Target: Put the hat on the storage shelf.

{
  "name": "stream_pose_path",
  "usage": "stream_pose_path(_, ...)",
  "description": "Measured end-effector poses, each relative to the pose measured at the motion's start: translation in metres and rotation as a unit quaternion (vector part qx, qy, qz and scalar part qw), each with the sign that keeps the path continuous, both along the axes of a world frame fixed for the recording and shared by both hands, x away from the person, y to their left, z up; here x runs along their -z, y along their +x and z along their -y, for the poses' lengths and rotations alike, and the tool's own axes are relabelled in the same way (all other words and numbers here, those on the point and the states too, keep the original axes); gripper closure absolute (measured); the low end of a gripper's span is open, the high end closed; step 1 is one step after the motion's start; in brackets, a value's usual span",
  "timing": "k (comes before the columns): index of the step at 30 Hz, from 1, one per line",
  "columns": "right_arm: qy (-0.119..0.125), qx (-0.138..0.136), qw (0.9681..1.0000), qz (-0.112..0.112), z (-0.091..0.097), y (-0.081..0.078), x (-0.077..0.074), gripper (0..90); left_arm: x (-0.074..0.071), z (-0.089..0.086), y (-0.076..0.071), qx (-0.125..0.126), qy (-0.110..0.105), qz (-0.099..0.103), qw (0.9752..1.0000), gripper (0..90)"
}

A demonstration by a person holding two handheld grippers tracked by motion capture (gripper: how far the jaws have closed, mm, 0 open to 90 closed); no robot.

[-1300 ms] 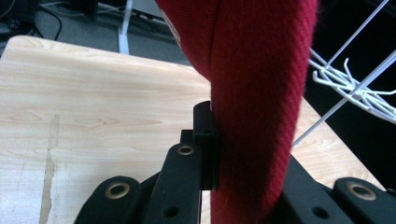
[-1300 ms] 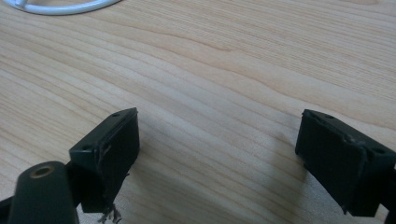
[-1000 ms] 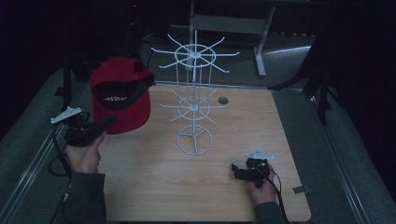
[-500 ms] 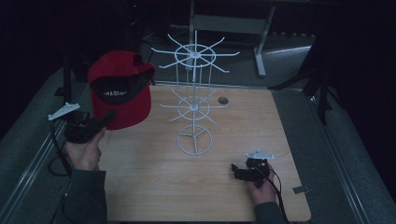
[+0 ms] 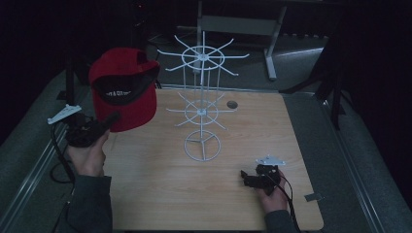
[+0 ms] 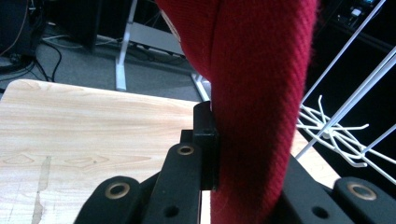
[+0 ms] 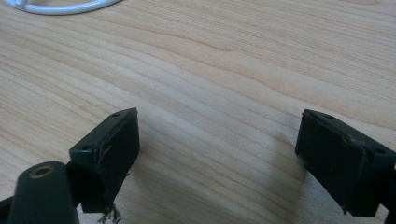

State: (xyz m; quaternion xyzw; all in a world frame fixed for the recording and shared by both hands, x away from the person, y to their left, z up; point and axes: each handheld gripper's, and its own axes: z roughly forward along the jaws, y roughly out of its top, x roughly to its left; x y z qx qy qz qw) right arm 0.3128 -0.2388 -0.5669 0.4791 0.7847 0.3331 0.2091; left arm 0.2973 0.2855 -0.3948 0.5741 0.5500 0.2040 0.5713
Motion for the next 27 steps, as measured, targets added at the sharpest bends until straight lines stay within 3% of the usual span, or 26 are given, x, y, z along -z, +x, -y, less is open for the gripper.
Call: stream_pose_path(27, 0.000, 0.000, 1.0000, 0.000, 0.0000, 0.0000, 0.0000, 13.4, -0.0080, 0.0042, -0.0005, 0.005, -0.004, 0.017, 0.9998, 85.5)
